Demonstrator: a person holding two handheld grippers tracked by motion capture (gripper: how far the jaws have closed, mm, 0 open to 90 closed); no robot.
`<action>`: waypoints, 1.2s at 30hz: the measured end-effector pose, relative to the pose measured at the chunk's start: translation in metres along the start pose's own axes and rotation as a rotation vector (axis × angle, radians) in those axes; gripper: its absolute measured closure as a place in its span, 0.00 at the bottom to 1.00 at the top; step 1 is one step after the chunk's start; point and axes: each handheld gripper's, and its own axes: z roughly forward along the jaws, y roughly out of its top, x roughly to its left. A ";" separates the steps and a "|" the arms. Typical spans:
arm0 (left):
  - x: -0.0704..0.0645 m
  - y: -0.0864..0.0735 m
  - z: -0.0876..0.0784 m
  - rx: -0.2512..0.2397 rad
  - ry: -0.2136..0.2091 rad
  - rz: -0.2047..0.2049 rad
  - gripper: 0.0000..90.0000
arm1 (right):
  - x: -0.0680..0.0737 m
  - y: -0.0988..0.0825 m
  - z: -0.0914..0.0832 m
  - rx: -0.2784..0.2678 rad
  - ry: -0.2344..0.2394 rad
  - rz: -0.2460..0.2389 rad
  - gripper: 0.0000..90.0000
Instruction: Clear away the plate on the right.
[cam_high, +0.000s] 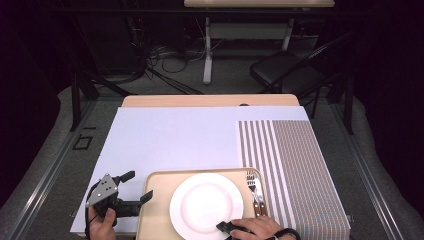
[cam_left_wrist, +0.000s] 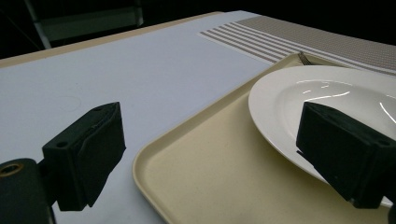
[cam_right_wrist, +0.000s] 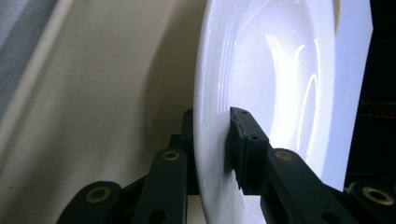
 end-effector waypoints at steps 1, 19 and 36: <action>0.000 0.000 0.000 0.000 0.000 0.000 0.09 | 0.000 0.000 0.000 0.002 0.006 0.004 0.84; 0.000 0.000 0.000 0.000 0.000 0.001 0.09 | 0.000 -0.006 0.003 -0.037 0.054 0.080 0.70; 0.001 0.000 0.002 -0.001 0.002 -0.001 0.09 | -0.006 -0.019 -0.011 -0.131 0.082 0.213 0.51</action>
